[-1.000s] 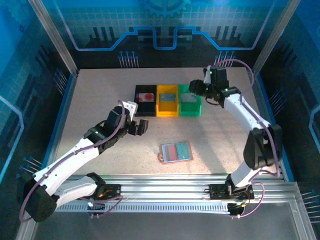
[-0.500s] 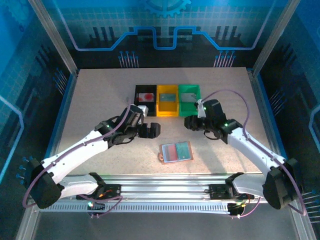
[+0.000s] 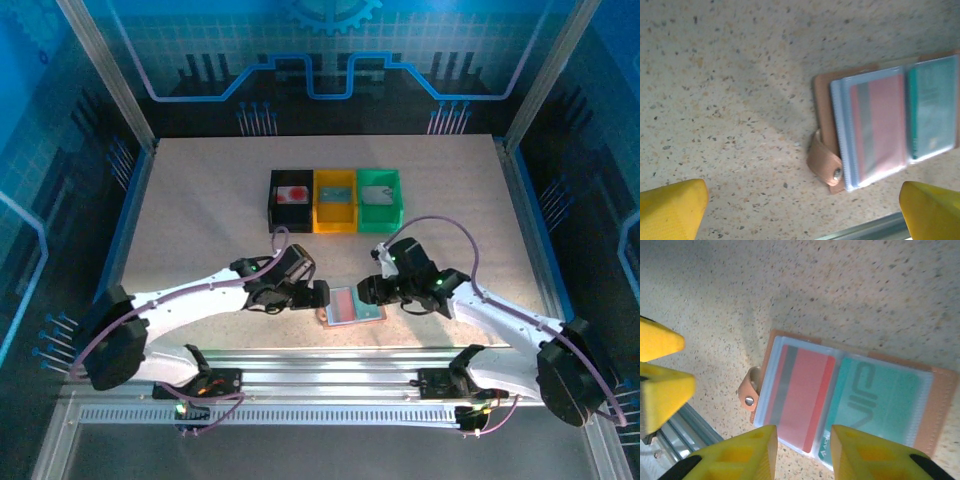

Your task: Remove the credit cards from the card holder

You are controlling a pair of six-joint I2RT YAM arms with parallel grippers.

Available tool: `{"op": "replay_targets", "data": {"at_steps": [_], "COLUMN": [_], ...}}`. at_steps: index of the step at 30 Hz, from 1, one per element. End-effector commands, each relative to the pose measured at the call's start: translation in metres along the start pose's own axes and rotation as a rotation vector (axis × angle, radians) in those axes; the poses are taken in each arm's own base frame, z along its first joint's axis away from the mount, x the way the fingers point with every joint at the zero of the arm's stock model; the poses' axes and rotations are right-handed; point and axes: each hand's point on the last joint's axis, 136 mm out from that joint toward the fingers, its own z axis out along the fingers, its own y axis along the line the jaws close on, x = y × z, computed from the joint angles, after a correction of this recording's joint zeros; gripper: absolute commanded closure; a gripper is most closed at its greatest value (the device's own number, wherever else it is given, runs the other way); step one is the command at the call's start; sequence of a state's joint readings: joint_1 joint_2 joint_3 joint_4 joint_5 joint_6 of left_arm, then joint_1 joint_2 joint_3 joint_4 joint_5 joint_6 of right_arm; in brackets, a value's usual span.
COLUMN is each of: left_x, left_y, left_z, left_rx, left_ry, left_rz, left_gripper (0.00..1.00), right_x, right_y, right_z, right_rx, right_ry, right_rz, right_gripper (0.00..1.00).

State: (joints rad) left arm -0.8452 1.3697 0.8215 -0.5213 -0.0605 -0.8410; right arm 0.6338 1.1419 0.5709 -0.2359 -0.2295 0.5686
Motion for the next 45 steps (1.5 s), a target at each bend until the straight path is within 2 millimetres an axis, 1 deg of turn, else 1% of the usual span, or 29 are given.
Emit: {"op": "replay_targets", "data": {"at_steps": [1, 4, 8, 16, 22, 25, 33, 37, 45], "left_x": [0.000, 0.002, 0.005, 0.007, 0.014, 0.016, 0.021, 0.027, 0.035], "left_y": [0.009, 0.015, 0.013, 0.005, 0.007, 0.008, 0.011, 0.015, 0.021], "left_z": [0.003, 0.009, 0.016, 0.027, 0.041, 0.045, 0.055, 0.063, 0.071], "left_rx": [-0.080, -0.127, -0.141, -0.180, -0.218, -0.232, -0.240, -0.246, -0.243], "left_ry": [-0.005, 0.005, 0.018, 0.039, 0.076, 0.084, 0.106, 0.129, 0.149], "left_rz": [-0.032, -0.034, -0.042, -0.011, 0.002, 0.004, 0.003, 0.000, -0.015], "left_gripper": [0.01, 0.01, 0.01, 0.01, 0.01, 0.01, 0.01, 0.01, 0.01], "right_x": [0.009, 0.016, 0.023, 0.027, 0.029, 0.031, 0.024, 0.021, 0.019], "right_y": [0.009, 0.010, 0.008, 0.004, 0.003, 0.003, 0.004, 0.002, -0.002], "right_z": [0.011, 0.019, 0.028, 0.037, 0.045, 0.048, 0.050, 0.051, 0.055], "right_rx": [-0.042, -0.033, -0.011, 0.042, 0.055, 0.058, 0.063, 0.079, 0.105], "right_ry": [0.019, 0.043, 0.073, 0.081, 0.099, 0.109, 0.088, 0.079, 0.083], "right_rz": [0.012, 0.012, 0.008, 0.004, 0.018, 0.022, 0.023, 0.022, 0.034], "right_gripper": [0.67, 0.67, 0.66, 0.65, 0.65, 0.65, 0.67, 0.67, 0.68]}}
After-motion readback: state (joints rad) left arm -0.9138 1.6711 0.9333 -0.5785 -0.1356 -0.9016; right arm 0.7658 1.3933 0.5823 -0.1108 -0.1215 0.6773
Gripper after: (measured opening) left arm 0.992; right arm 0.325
